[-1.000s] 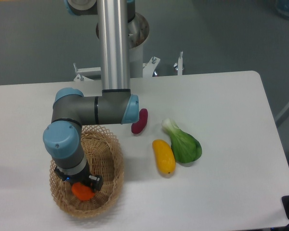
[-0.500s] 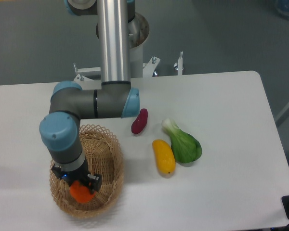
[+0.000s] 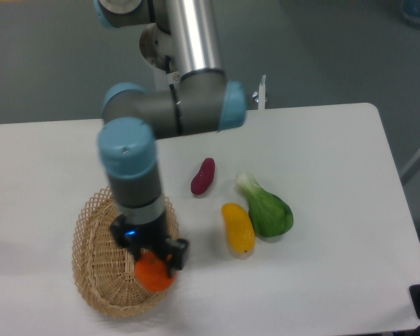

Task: Pick up the orange from the basket
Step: 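Lift the held orange up out of the basket, then carry the orange away from the basket toward the bok choy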

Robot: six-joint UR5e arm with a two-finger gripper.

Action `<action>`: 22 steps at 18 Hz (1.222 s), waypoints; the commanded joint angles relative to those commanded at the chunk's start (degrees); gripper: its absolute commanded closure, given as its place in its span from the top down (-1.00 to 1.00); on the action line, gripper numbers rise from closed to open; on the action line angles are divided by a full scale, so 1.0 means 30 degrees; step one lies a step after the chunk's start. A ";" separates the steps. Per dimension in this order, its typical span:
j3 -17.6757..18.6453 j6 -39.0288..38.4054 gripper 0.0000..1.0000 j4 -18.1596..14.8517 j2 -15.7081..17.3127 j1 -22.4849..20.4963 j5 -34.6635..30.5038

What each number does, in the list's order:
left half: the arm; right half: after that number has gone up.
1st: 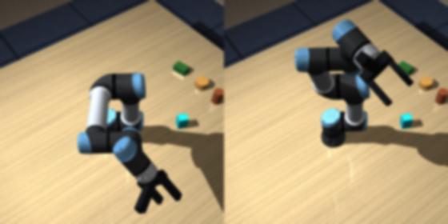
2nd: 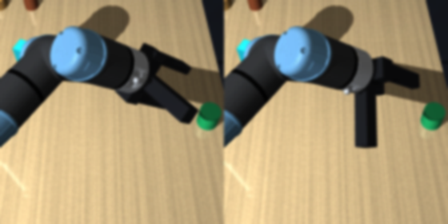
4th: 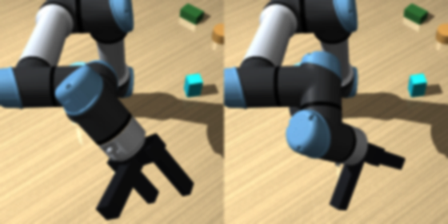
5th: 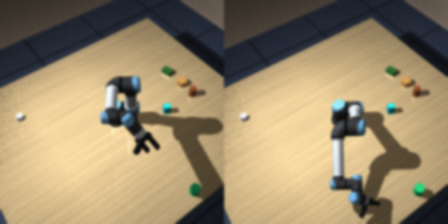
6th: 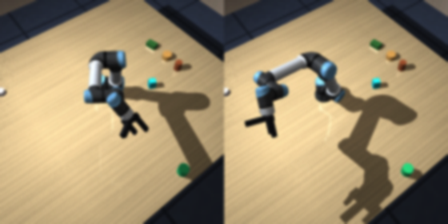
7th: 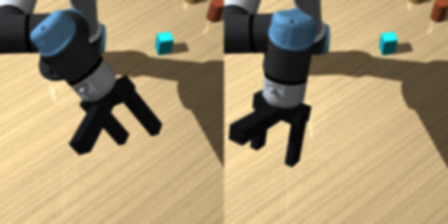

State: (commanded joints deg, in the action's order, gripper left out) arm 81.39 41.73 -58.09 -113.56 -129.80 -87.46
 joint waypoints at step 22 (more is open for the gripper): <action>0.0088 0.8384 0.45 -0.1993 0.0558 -0.5249 0.0824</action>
State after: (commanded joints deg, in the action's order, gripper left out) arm 81.65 66.88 -64.07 -111.88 -145.55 -84.99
